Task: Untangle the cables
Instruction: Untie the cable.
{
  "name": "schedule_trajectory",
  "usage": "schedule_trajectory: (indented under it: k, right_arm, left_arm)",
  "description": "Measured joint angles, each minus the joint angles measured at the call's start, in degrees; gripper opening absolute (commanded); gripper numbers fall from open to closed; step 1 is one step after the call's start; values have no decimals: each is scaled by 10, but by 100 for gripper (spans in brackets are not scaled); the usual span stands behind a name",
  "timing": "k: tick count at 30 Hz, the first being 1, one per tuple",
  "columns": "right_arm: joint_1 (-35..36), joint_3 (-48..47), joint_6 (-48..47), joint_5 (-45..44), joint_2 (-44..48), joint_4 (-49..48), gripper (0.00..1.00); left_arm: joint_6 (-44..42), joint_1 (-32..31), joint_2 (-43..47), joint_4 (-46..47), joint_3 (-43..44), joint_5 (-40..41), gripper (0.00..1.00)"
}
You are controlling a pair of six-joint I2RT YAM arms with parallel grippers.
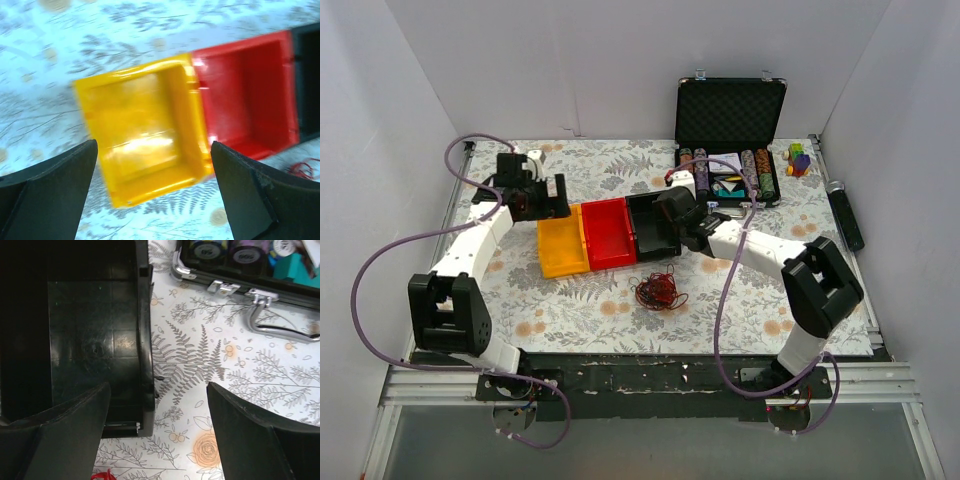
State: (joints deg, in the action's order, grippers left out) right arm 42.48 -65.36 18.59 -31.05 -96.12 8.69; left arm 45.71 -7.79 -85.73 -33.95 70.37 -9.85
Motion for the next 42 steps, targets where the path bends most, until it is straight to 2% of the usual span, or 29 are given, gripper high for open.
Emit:
schedule_trajectory:
  k: [3,5,13,16,23,28,29,33,35,39,42]
  right_arm:
    - [0,-12,-7,12,-32,1,79]
    - [-1,-24,-8,19,-49,1,69]
    - [-5,-18,9,18,-58,-13,34]
    - [-4,7,26,22,-55,-20,24]
    - [21,92,81,13,2,-55,18]
    - [38,157,112,-2,60,-60,19]
    - [40,167,114,-3,71,-56,23]
    - [40,177,122,-6,87,-40,67]
    - [40,177,127,-7,90,-31,76]
    - [40,177,130,-7,115,-6,79]
    - [44,181,133,-5,168,5,77]
  left_arm:
    - [-9,53,-17,-21,2,14,98]
    - [-17,70,-21,-22,-9,27,98]
    - [-40,61,-18,-6,-91,28,94]
    - [-44,60,-18,-2,-98,28,91]
    - [-47,59,-19,28,-101,16,82]
    - [-49,40,-18,44,-126,-5,79]
    - [-49,34,-18,45,-134,-10,79]
    - [-49,6,-17,45,-161,-24,83]
    - [-50,-4,-17,44,-164,-23,89]
    - [-52,-7,-16,39,-148,-10,98]
    - [-59,-6,-16,21,-103,4,98]
